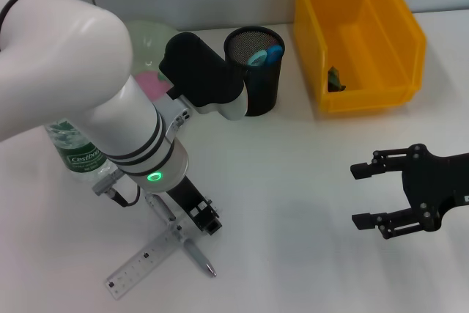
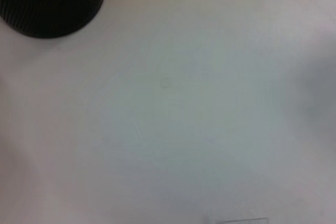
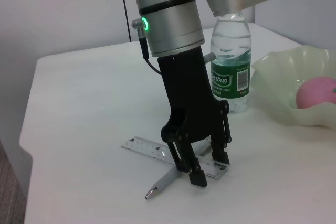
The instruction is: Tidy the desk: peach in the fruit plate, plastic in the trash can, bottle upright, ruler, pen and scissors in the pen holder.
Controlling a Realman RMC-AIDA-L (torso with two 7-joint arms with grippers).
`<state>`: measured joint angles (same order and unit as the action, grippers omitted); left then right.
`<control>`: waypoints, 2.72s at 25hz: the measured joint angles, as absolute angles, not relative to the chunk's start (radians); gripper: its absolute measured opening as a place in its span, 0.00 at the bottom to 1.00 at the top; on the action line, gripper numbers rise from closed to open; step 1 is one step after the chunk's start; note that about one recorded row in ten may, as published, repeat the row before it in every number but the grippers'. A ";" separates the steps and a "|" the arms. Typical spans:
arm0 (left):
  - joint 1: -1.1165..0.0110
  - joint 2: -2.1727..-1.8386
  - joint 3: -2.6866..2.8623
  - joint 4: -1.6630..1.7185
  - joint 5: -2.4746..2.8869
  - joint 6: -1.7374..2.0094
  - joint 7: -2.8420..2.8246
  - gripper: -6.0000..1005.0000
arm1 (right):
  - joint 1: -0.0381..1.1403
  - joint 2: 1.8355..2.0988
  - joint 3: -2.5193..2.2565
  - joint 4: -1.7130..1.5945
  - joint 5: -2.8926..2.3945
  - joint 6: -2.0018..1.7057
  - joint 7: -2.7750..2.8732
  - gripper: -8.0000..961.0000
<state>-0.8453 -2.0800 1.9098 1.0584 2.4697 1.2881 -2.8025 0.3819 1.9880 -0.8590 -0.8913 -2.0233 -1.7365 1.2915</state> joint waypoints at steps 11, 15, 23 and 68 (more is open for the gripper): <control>-0.847 -2.080 1.918 1.066 2.469 1.281 -2.803 0.39 | 0.382 1.988 -0.846 -0.891 -2.022 -1.749 1.292 0.81; -0.841 -2.080 1.875 1.103 2.469 1.310 -2.806 0.40 | 0.382 1.988 -0.844 -0.891 -2.022 -1.750 1.292 0.81; -0.655 -2.073 1.619 1.420 2.306 1.356 -2.731 0.40 | 0.375 1.989 -0.832 -0.871 -2.022 -1.734 1.292 0.81; -0.438 -2.080 2.403 0.713 -0.530 1.137 -0.214 0.44 | 0.380 2.089 -0.743 -0.319 -1.439 -1.601 0.599 0.81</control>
